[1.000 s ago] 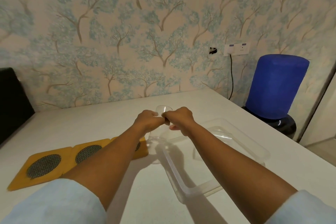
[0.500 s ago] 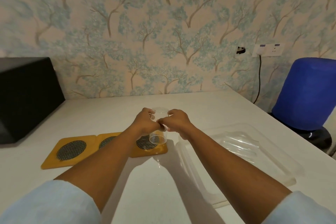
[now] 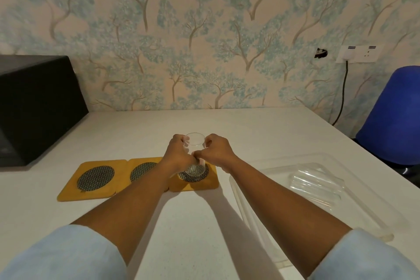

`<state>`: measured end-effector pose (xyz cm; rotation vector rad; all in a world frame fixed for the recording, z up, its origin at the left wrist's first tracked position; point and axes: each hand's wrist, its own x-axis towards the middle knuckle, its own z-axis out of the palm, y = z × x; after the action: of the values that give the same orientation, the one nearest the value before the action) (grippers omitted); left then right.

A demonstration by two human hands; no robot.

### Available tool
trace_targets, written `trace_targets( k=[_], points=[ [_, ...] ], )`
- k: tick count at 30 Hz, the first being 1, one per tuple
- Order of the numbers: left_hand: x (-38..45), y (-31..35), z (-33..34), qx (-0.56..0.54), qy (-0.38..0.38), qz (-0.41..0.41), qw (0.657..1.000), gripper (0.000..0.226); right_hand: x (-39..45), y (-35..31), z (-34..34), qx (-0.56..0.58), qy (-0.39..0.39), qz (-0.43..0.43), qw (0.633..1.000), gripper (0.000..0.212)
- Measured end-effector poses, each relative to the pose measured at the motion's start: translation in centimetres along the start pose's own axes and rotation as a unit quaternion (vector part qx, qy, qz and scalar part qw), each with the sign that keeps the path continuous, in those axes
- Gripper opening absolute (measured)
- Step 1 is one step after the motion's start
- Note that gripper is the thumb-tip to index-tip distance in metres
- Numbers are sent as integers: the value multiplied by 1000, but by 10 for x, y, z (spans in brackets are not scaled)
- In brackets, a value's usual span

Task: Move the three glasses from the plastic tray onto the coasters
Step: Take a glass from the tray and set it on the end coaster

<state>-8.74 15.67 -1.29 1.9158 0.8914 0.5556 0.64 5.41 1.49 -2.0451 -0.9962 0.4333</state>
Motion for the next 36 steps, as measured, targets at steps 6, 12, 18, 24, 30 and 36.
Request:
trace_targets(
  k=[6,12,18,24,30,36],
  points=[
    [3,-9,-2,3,3,-14,1000,88,3,1,9,-11,-10,-8,1000,47],
    [1,-13,0,-1,-1,-24,1000,88,2,3,12,-16,-14,-4,1000,41],
    [1,-14,4,-4,-2,-25,1000,89,0,5,14,-24,-12,-5,1000,55],
    [-11,-10,6,20,33,-17,999,115,-5,6,6,-22,-5,3,1000,76],
    [-38,-10,12,49,97,9,994,116,-18,8,-17,-8,14,13,1000,80],
    [-71,-15,15,87,156,31,983,102,-39,19,-43,-30,35,17,999,76]
  ],
)
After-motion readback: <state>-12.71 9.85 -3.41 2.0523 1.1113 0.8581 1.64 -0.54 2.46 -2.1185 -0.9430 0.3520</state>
